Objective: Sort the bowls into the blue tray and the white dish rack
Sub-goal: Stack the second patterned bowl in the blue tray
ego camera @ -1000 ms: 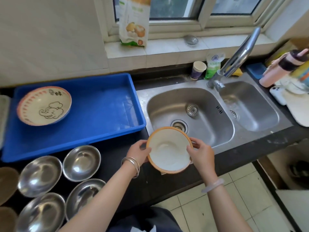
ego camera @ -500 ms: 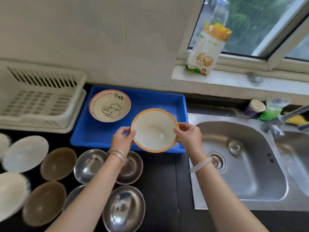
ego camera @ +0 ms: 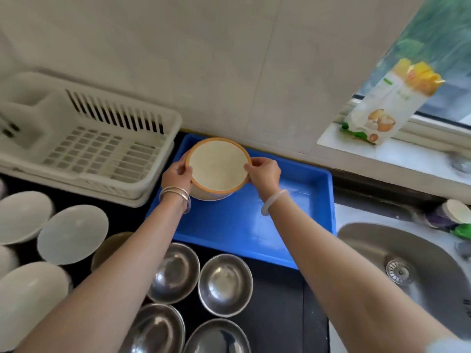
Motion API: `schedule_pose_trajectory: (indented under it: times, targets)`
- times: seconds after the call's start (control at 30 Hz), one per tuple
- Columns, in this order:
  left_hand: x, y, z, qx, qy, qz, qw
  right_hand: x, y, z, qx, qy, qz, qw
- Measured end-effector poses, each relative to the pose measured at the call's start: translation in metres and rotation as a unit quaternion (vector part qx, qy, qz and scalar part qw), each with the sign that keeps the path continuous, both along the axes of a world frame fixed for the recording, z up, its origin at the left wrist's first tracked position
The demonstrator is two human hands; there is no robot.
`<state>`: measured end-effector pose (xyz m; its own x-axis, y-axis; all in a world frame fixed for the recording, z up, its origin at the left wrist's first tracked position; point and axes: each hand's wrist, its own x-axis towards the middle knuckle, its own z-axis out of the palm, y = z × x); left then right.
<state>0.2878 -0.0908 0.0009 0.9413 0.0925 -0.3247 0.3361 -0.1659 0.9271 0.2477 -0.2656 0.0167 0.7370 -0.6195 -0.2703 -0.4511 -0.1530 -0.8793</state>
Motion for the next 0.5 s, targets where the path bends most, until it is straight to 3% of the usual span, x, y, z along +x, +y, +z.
schedule_pose_trajectory:
  times: [0.27,0.5]
  targets:
    - [0.024,0.001,-0.027,0.027,0.034,0.0,0.999,0.031,0.006,-0.026,-0.034,0.054,0.007,0.998]
    - [0.031,0.003,-0.041,0.044,0.034,-0.001,0.998,0.035,0.01,-0.038,-0.05,0.051,0.008,0.997]
